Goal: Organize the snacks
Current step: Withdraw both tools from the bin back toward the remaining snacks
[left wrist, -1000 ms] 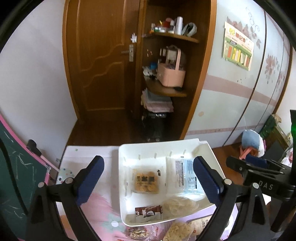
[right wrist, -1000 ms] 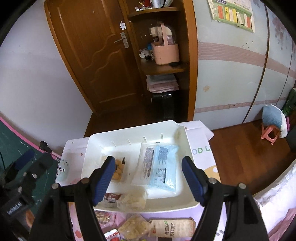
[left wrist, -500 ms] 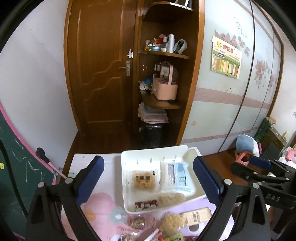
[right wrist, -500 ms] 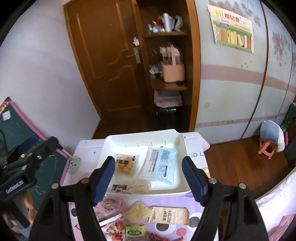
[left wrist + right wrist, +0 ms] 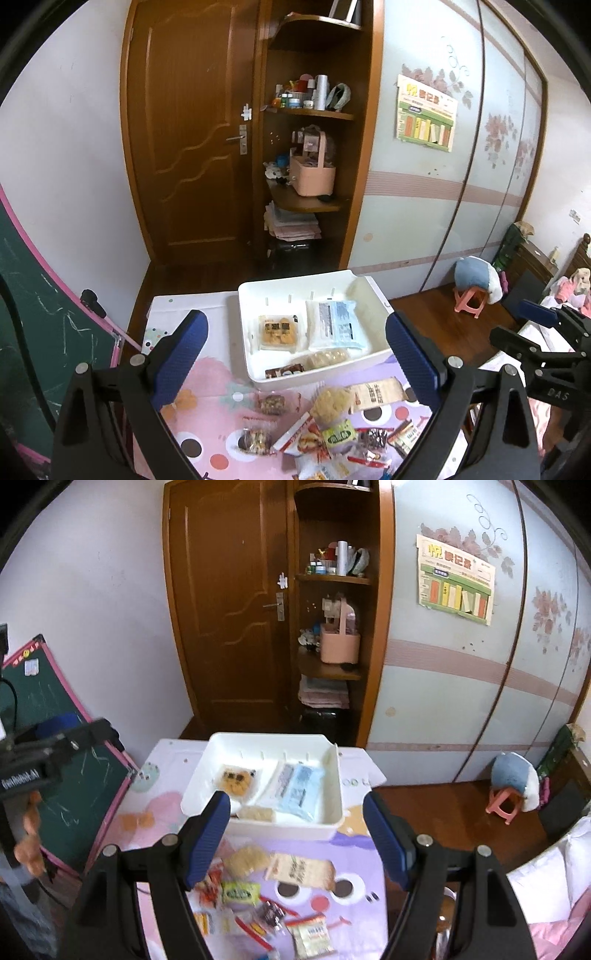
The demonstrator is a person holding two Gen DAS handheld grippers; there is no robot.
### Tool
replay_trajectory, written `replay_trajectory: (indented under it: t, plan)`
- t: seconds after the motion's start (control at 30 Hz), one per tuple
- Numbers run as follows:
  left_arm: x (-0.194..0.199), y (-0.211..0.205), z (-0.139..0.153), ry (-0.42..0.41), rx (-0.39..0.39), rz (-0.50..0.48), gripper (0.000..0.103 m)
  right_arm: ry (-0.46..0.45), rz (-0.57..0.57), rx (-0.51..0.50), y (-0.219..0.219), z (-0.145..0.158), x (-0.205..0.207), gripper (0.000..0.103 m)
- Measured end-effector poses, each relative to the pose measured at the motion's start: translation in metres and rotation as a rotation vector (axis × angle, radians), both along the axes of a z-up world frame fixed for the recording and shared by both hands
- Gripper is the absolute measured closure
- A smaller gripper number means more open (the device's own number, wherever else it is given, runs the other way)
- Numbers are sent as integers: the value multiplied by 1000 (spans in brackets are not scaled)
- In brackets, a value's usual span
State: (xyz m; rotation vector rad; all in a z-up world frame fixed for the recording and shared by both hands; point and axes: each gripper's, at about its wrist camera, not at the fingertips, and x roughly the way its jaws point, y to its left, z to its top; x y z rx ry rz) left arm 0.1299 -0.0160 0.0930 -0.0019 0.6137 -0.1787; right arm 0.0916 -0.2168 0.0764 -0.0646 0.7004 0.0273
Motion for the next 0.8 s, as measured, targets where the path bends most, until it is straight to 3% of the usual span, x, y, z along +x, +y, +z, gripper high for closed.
replay_trajectory:
  t: [0.3,0.6,0.8]
  plan:
    - [-43,-2,-25,22,40,-35,5,13,-22,-56,-16,-21,-53,28]
    - [-54,-5,-109,169,51,-28,5,62,-32,-60,-24,-79,-82,28]
    - [-47,-7,-167,265,67,14,5,131,-72,29,-38,-125,-82,28]
